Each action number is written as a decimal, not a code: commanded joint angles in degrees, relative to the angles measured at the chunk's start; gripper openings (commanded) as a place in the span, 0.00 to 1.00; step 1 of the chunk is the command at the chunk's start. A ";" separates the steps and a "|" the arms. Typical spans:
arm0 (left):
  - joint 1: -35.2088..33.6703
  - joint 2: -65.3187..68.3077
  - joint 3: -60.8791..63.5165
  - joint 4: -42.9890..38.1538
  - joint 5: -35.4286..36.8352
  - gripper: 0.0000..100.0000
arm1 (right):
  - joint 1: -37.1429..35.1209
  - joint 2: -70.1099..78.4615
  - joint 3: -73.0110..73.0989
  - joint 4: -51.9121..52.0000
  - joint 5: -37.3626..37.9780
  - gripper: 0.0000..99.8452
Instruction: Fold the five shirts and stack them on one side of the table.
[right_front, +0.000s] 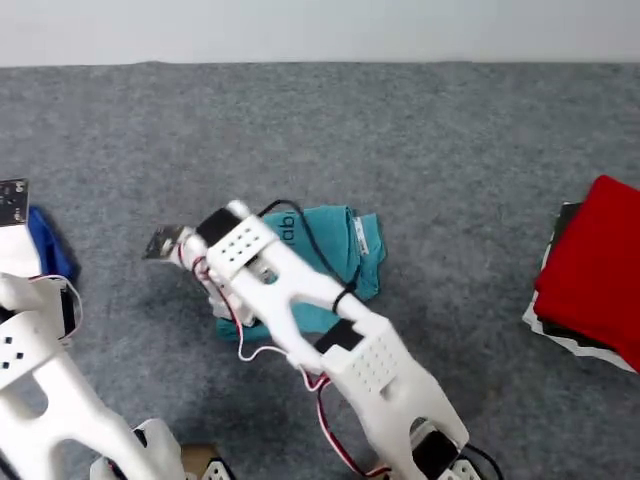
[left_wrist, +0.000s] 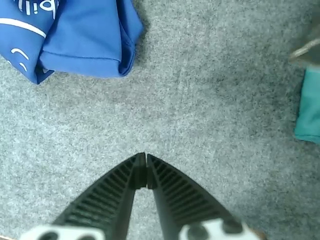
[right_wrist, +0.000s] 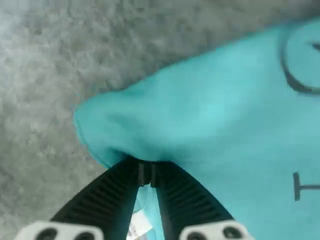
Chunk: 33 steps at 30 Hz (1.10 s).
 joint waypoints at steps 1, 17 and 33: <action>0.00 -1.23 -0.13 -0.97 -0.44 0.00 | -1.89 0.57 -6.42 -0.92 -0.18 0.01; 0.00 -1.32 -0.22 -0.97 -0.26 0.00 | 11.65 -12.35 -21.01 10.59 -1.85 0.01; 0.00 -1.32 0.13 3.16 -0.09 0.00 | 20.18 -27.56 10.02 10.33 -43.69 0.09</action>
